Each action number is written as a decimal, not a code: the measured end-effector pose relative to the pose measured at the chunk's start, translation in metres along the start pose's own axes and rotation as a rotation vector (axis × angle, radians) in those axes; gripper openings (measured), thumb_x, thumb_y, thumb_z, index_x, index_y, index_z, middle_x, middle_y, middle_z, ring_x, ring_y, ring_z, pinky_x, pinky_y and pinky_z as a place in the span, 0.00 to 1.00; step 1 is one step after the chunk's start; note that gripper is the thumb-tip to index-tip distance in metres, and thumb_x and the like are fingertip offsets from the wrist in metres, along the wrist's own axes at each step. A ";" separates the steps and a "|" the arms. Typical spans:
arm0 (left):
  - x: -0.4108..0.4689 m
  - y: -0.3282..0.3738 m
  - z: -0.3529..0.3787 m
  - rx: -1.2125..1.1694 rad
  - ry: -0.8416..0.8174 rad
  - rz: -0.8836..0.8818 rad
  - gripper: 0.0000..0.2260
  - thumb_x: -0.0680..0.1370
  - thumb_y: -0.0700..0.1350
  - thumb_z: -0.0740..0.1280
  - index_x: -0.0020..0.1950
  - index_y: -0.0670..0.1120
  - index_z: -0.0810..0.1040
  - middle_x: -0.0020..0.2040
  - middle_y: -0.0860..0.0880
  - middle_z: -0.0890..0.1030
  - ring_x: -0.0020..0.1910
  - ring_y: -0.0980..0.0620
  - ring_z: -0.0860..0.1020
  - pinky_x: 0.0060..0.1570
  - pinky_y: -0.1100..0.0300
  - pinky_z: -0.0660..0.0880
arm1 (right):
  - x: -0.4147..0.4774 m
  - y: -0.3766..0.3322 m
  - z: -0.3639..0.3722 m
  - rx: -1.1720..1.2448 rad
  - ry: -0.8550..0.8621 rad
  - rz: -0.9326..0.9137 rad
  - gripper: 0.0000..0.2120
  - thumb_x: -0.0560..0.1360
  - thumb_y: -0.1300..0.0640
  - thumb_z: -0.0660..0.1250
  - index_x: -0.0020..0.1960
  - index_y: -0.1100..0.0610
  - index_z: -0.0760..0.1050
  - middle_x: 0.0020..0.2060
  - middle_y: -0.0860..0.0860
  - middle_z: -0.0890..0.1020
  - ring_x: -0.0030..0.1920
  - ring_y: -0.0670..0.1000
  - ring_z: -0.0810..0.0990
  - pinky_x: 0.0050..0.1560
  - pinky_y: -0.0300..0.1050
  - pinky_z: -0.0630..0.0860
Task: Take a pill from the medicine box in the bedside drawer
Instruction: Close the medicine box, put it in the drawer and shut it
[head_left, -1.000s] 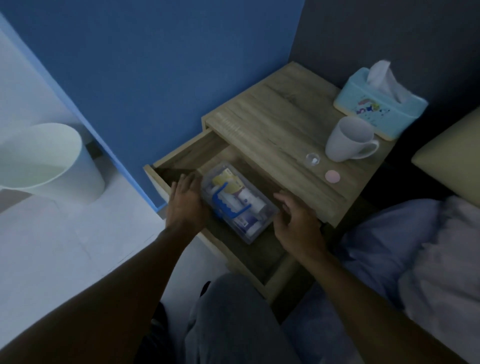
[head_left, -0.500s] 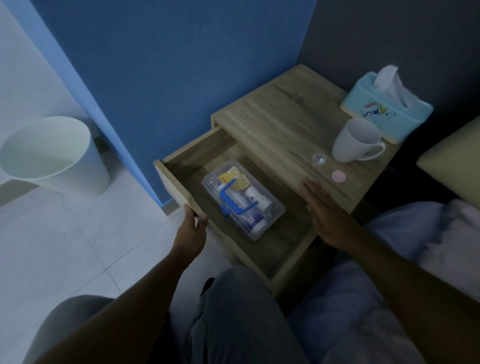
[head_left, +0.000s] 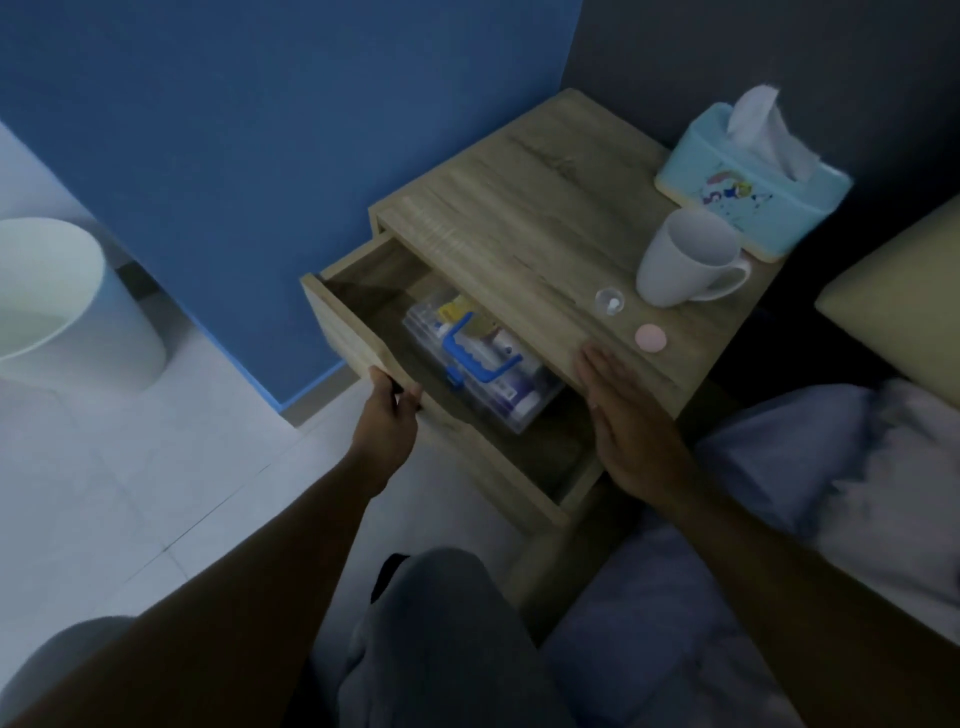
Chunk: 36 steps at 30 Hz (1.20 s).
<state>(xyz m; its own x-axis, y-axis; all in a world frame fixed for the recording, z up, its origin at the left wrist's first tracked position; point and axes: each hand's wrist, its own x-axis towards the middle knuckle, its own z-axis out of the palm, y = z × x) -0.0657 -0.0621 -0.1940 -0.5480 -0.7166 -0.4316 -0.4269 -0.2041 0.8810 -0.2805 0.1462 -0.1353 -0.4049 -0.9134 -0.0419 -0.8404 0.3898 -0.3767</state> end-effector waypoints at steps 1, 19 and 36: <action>0.006 0.003 0.005 0.001 0.003 0.002 0.23 0.82 0.52 0.58 0.76 0.51 0.59 0.69 0.48 0.74 0.65 0.48 0.75 0.63 0.47 0.74 | 0.000 0.001 0.002 0.018 0.014 0.004 0.26 0.84 0.59 0.55 0.81 0.56 0.56 0.81 0.52 0.57 0.82 0.50 0.52 0.80 0.56 0.54; 0.074 0.053 0.086 -0.037 0.050 0.027 0.28 0.81 0.53 0.58 0.79 0.52 0.51 0.72 0.47 0.71 0.66 0.49 0.73 0.60 0.54 0.71 | 0.004 -0.001 0.015 -0.016 0.134 0.040 0.27 0.81 0.54 0.48 0.80 0.55 0.61 0.80 0.50 0.63 0.80 0.49 0.58 0.77 0.56 0.61; 0.035 0.083 0.059 -0.005 -0.063 0.042 0.25 0.80 0.37 0.61 0.77 0.53 0.64 0.75 0.50 0.67 0.53 0.60 0.76 0.53 0.62 0.79 | 0.004 -0.005 0.004 0.088 0.070 0.039 0.27 0.81 0.64 0.56 0.79 0.56 0.61 0.80 0.51 0.61 0.81 0.50 0.55 0.80 0.52 0.55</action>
<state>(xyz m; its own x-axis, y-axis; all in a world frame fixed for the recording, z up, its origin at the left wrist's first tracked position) -0.1628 -0.0649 -0.1476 -0.6099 -0.6811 -0.4051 -0.3987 -0.1780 0.8996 -0.2765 0.1406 -0.1371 -0.4637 -0.8860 0.0051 -0.7894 0.4105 -0.4564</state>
